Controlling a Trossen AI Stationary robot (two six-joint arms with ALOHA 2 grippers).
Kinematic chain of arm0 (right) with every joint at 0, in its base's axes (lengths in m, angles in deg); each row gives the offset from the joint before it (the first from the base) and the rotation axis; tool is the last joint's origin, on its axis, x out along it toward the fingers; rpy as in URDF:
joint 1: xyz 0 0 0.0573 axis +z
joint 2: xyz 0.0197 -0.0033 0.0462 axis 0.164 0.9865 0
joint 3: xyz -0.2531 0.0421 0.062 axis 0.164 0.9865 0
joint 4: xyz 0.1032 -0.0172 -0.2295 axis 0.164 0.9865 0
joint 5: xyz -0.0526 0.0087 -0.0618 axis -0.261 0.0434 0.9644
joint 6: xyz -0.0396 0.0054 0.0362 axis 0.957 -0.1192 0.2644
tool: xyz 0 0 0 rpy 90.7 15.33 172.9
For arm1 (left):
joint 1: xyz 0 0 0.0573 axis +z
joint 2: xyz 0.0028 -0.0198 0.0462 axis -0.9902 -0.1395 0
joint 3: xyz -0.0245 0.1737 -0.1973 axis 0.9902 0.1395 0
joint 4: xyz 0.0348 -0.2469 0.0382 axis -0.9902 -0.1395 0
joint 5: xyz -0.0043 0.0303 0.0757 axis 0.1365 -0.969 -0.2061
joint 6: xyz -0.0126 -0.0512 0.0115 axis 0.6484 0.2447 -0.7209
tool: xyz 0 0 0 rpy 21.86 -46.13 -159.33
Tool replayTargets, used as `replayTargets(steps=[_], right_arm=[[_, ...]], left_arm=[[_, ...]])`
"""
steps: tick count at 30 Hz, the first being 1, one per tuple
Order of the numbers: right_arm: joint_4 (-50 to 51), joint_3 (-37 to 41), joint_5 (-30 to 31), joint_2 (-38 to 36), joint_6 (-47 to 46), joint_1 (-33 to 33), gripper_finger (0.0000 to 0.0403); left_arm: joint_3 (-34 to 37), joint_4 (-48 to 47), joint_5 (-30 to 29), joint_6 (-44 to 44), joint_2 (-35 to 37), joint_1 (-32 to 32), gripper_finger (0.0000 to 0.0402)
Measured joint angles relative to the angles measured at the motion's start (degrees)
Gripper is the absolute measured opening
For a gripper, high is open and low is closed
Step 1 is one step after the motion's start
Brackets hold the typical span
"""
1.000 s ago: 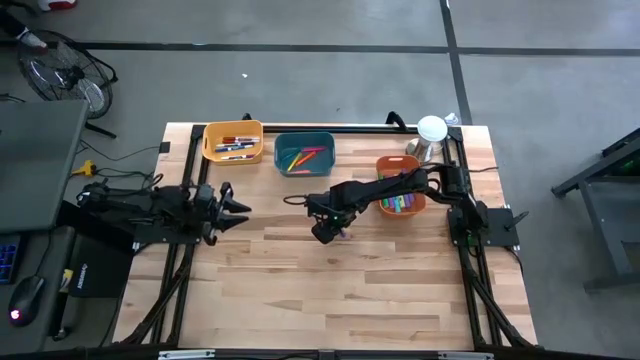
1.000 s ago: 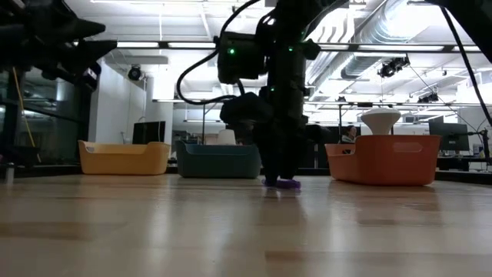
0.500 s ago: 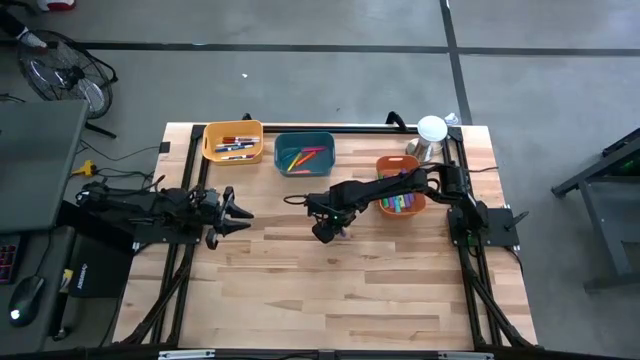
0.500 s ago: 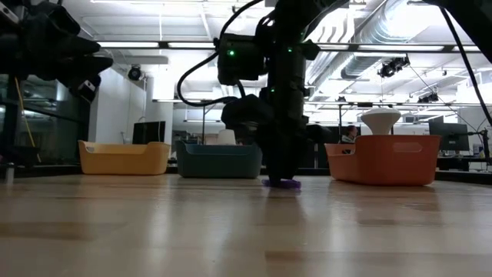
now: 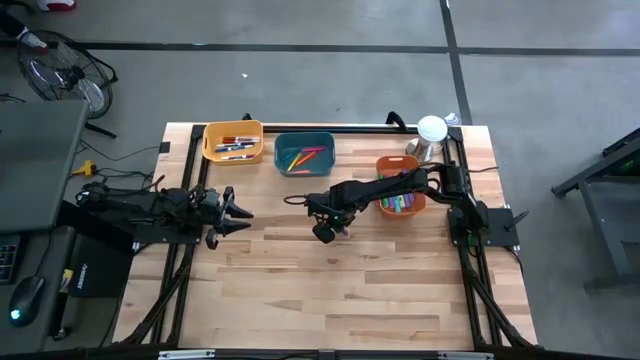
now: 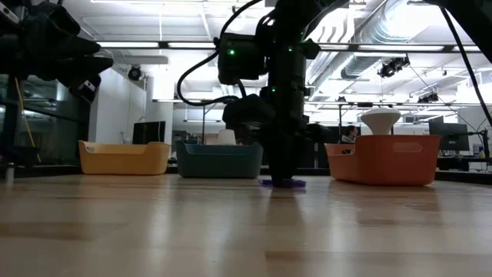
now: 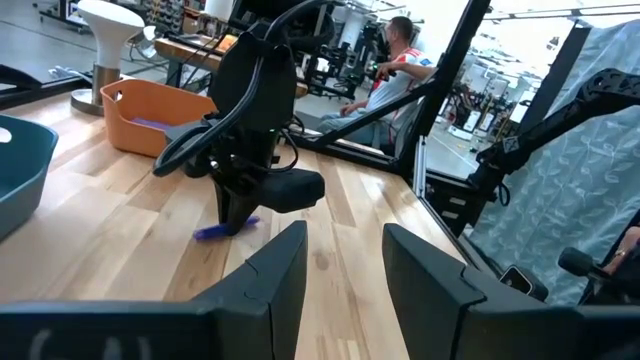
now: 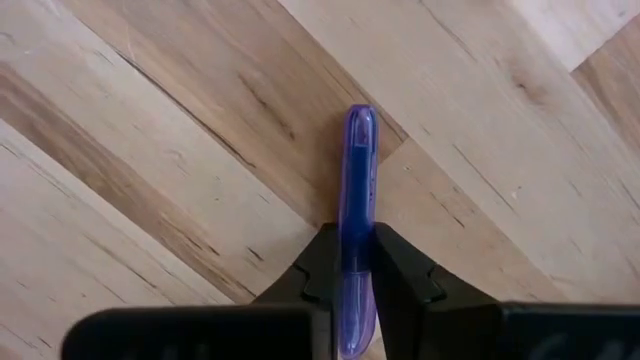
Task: Pick & Place Markers
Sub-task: Put the purple pen into the blue bin
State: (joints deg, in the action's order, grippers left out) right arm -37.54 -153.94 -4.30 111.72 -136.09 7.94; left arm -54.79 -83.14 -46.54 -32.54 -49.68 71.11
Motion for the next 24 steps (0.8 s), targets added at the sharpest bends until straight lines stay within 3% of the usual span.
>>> replayTargets(steps=[12, 24], right_arm=[[-0.2, 0.1, -0.7, -0.7, 0.2, 0.1, 0.0029], [-0.5, 0.3, 2.8, -7.4, 2.3, 0.4, 0.0029]], left_arm=[[0.0, -0.1, 0.0, 0.0, 0.0, 0.0, 0.0131], [0.0, -0.1, 0.0, 0.0, 0.0, 0.0, 0.0131]])
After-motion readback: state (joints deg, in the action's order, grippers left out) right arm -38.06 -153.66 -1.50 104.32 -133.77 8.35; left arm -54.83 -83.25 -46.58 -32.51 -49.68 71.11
